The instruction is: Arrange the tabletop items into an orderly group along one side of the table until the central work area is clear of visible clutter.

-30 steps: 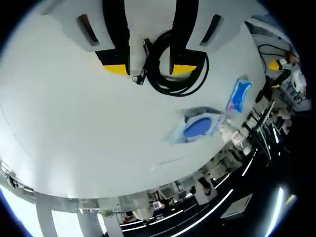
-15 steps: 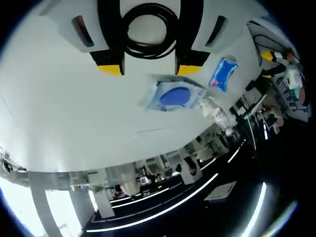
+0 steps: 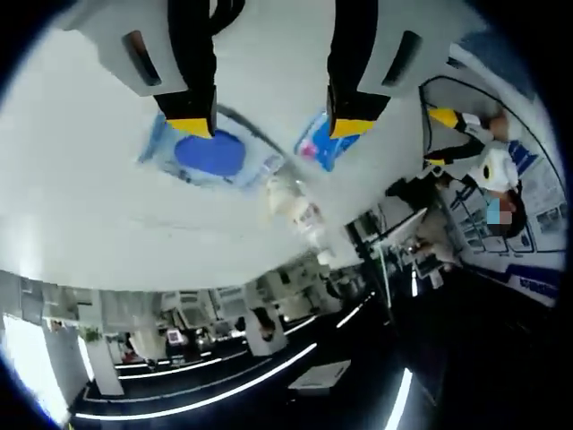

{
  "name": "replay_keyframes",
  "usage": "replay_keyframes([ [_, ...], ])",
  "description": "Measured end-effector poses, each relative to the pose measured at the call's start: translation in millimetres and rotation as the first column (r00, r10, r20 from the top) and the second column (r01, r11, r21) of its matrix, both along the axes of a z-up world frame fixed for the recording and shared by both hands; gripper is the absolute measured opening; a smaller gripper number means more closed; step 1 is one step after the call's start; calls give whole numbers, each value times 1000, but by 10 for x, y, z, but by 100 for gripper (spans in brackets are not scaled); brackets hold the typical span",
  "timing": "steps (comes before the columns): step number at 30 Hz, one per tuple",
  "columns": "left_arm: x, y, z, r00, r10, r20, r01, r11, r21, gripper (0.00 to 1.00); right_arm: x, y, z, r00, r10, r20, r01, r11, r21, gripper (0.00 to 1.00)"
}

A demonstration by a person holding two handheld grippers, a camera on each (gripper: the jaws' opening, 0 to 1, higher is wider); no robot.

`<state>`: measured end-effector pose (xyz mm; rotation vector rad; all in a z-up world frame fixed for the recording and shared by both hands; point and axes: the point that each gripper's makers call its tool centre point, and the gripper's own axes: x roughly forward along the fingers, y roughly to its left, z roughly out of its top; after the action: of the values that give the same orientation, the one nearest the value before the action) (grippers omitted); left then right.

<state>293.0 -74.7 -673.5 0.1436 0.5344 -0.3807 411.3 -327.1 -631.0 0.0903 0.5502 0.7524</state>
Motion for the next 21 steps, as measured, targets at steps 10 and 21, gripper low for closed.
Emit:
replay_keyframes([
  [10,9,-8,46,1000,1,21,-1,1000,-15,78,260,562,402,967,243,75,-238,969,-72,50],
  [21,4,-9,29,1000,2,15,-1,1000,-7,78,197,1032,284,810,584,54,-539,778,-321,49],
])
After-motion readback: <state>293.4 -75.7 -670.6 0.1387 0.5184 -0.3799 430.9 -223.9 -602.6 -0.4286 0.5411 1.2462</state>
